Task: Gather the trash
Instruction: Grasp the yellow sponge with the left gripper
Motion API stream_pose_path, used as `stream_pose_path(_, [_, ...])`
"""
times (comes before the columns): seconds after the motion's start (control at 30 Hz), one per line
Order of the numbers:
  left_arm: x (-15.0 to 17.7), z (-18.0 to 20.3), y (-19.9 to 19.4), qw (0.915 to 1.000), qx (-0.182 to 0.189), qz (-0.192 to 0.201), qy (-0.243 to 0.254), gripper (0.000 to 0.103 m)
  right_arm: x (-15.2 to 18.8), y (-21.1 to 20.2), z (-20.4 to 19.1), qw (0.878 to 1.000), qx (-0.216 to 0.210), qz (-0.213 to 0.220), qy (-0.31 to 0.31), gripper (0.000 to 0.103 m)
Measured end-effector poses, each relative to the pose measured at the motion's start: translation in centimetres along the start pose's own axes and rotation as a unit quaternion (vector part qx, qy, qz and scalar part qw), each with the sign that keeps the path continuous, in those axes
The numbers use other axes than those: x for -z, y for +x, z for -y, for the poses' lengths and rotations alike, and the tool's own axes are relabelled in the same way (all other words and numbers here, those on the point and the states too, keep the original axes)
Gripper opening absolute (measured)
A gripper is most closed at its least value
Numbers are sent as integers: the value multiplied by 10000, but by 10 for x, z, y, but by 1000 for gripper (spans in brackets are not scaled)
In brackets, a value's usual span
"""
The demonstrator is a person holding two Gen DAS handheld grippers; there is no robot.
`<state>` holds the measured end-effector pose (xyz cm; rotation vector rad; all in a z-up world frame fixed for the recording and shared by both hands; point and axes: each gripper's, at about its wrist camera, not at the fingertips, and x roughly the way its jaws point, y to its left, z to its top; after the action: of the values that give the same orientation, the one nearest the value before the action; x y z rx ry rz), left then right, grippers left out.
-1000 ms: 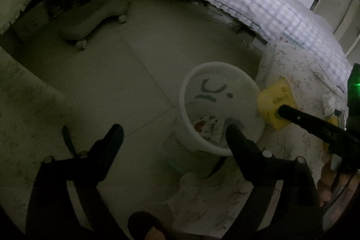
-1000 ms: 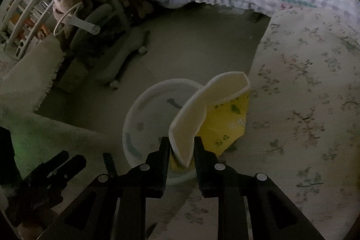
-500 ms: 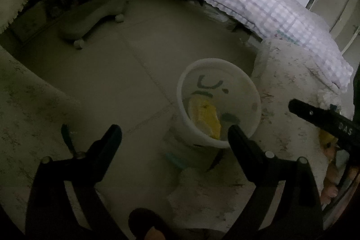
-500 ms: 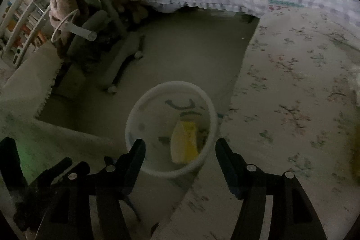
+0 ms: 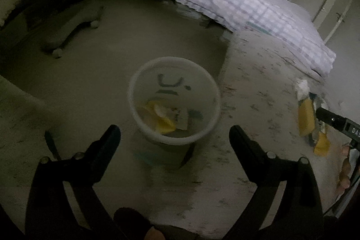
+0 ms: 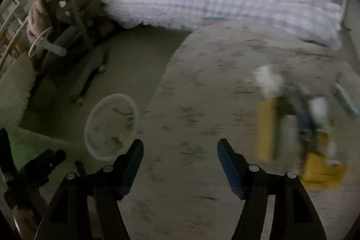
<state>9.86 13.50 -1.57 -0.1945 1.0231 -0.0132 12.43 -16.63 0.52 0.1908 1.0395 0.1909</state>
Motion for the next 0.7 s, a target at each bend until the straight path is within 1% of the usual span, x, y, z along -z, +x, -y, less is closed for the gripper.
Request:
stream_pose_path(0.07, [0, 14, 2, 9999, 83, -33, 86, 97, 3, -10, 20, 9999, 98, 30, 106, 70])
stream_pose_path(0.3, [3, 53, 11, 9989, 167, -165, 401, 97, 14, -36, 98, 9973, 569, 75, 459, 71])
stream_pose_path(0.47, [7, 76, 18, 9978, 234, -278, 563, 97, 25, -48, 151, 9945, 738, 53, 745, 71])
stream_pose_path(0.7, [13, 127, 30, 9942, 437, -431, 885, 97, 42, -58, 209, 9890, 984, -46, 1102, 71])
